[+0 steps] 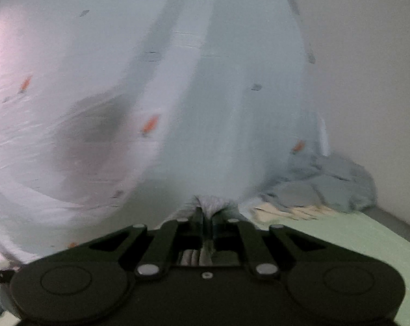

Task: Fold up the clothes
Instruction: 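Carry the lifted grey shirt with both grippers toward the open bed area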

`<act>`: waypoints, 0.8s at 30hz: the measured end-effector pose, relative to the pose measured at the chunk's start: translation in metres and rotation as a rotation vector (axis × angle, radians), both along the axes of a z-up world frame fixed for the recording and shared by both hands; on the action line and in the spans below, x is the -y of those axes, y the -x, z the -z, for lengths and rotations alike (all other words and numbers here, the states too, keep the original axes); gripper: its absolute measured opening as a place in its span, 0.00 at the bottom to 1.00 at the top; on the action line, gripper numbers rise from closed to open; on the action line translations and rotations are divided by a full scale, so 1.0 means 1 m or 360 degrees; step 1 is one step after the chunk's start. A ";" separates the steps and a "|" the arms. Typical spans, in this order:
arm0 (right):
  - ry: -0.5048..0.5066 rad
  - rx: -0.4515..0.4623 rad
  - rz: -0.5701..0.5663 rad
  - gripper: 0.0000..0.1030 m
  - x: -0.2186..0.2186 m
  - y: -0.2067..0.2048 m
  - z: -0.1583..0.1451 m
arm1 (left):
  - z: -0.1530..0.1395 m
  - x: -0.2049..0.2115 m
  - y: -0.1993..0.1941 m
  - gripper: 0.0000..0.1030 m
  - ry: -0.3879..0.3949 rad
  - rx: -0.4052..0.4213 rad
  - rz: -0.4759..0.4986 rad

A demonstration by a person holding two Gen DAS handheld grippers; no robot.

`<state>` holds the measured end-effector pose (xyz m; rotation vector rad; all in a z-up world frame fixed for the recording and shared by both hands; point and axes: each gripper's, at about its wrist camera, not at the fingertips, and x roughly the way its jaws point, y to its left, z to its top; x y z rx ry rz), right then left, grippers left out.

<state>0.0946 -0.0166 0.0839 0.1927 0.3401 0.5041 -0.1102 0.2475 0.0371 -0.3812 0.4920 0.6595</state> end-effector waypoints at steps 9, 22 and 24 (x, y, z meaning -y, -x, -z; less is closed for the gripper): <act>-0.0052 0.0169 -0.0226 0.06 -0.126 0.024 -0.025 | -0.037 -0.089 0.077 0.06 -0.0113 0.0166 -0.0170; -0.0272 0.0375 -0.0257 0.06 -0.187 0.035 -0.076 | -0.098 -0.121 0.105 0.06 -0.0369 0.0462 -0.0094; -0.0226 0.0318 -0.0237 0.06 -0.190 0.029 -0.067 | -0.085 -0.124 0.101 0.07 -0.0315 0.0421 -0.0086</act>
